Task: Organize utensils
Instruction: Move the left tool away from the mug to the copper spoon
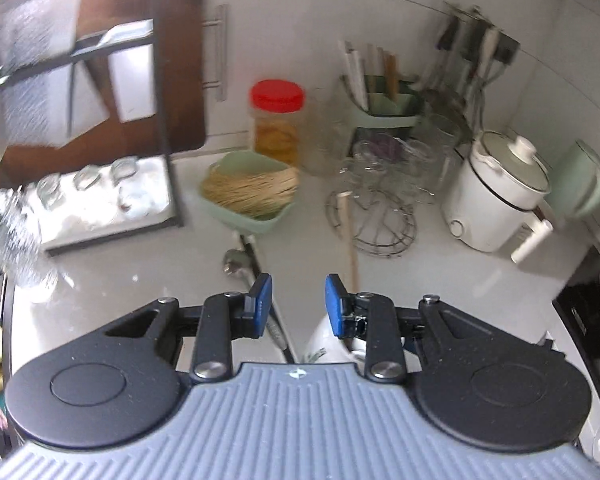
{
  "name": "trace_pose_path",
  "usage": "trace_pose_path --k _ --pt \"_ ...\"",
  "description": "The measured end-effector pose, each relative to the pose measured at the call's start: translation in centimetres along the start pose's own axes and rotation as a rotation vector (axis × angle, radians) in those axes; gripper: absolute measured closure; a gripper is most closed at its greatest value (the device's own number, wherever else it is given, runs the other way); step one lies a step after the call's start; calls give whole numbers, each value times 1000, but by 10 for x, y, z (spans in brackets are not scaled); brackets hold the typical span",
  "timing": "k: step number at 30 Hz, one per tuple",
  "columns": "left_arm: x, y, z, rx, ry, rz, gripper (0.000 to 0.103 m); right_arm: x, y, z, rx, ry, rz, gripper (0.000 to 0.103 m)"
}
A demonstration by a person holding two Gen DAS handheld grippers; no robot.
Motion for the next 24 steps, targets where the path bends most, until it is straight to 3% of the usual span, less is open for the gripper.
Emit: trace_pose_path --k 7,10,17,24 --pt "-25 38 -11 50 13 77 69 0 1 0 -4 2 -1 17" --pt "-36 48 -17 71 5 98 61 0 1 0 -5 8 -5 17" --pt "-67 73 -48 145 17 103 58 0 1 -1 -3 12 1 17" --pt "-100 104 -82 177 49 181 57 1 0 -2 5 20 3 17"
Point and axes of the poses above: each gripper's, at about its wrist camera, not at the fingertips, and z roughly against the way its jaws point, y to its left, x to its top, the point moved 3 cm from there along -z, roughly the way its jaws point, and after that the axes turned 7 degrees about -y, right-handed, at the moved point
